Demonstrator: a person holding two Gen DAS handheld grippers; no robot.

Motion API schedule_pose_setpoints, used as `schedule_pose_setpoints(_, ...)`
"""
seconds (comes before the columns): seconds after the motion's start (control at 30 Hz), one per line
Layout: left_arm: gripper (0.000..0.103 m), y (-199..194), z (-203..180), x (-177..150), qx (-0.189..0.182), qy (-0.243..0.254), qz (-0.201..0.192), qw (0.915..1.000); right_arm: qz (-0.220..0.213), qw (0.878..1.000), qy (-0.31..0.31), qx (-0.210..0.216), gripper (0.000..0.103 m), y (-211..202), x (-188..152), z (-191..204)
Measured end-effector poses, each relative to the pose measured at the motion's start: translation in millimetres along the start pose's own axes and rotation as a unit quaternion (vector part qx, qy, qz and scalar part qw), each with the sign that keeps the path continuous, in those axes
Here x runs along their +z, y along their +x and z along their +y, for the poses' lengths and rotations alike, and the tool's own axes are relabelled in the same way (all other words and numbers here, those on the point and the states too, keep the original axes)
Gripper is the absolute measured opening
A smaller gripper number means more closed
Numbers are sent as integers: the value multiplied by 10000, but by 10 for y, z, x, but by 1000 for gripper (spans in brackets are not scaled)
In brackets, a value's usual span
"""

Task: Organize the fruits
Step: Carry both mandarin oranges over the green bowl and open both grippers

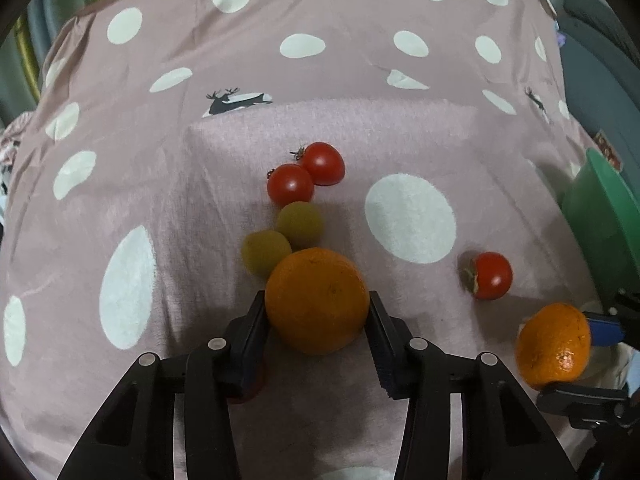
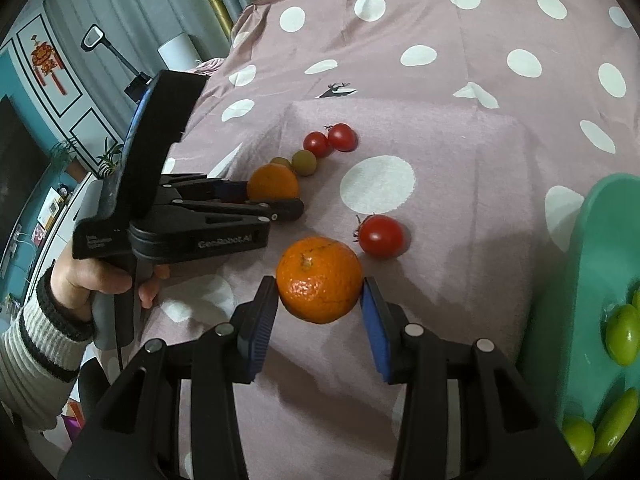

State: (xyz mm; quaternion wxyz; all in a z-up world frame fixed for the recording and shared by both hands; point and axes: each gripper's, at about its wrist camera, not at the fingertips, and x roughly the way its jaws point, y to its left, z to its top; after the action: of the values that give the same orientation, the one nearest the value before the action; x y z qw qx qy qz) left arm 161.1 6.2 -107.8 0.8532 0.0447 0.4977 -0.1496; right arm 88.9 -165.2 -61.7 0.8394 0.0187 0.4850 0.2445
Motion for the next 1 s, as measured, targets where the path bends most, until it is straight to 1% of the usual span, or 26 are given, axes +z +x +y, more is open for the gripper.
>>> schedule_pose_setpoints(0.2, 47, -105, -5, -7, -132, -127, -95, 9998, 6, 10000, 17, 12, 43, -1, -8, -14)
schedule_pose_setpoints(0.43, 47, -380, -39, -14, -101, -172, -305, 9993, -18, 10000, -18, 9, 43, -36, -10, 16)
schedule_pose_setpoints(0.73, 47, -743, -86, -150, -87, -270, -543, 9981, -157, 9998, -103, -29, 43, -208, -28, 49)
schedule_pose_setpoints(1.0, 47, -1020, -218, -280, -40, -181, -710, 9973, -350, 9992, -214, -41, 43, -422, -64, 126)
